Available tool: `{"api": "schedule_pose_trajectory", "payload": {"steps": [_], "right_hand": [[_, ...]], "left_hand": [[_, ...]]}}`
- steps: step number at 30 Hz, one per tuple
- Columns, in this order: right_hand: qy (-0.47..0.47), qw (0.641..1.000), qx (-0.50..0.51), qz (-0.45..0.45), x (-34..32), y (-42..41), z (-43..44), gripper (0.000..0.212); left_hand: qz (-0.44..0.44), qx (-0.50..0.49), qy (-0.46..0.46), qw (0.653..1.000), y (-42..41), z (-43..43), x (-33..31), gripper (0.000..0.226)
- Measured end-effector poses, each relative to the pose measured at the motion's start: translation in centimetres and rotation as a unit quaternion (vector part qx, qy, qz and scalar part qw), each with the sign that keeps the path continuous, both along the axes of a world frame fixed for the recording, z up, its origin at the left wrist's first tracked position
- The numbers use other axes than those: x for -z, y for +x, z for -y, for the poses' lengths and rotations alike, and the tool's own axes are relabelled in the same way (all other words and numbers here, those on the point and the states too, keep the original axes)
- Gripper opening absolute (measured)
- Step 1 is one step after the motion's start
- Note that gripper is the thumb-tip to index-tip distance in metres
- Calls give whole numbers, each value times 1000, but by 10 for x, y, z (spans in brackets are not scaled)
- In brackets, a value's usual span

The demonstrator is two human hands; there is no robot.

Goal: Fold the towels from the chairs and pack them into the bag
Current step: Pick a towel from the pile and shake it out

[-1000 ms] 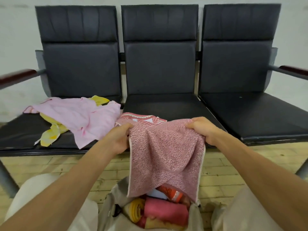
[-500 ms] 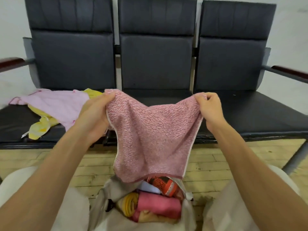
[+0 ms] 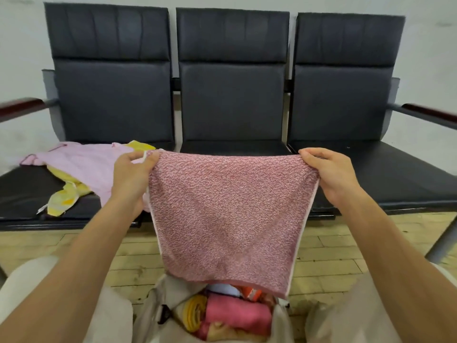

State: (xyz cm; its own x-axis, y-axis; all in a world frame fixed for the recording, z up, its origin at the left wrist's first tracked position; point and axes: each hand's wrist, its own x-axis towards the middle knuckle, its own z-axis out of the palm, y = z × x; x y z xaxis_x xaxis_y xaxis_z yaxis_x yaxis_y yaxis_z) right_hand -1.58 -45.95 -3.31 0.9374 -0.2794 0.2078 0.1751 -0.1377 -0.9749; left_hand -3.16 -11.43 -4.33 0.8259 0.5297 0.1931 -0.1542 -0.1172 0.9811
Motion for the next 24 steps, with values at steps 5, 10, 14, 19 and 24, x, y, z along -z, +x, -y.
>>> {"api": "schedule_pose_trajectory", "payload": {"steps": [5,10,14,19,24], "right_hand": [[-102,995,10,3,4,-1,9,10],[-146,988,-58,-9,-2,-8,9,26],[-323,939,-105,-59,-2,-8,6,58],[-428,903,-5,-40,2,-3,8,17],[-300,953,-22,-34,7,3,23,8]], "left_hand": [[21,-9,119,993,-4,-5,-4,13],[-37,63,-47,996,-7,-10,-3,13],[-41,168,-80,982,-13,-9,-8,16],[-12,110,79,991,-15,-12,-10,25],[11,1,314,949,-16,-13,-8,17]]}}
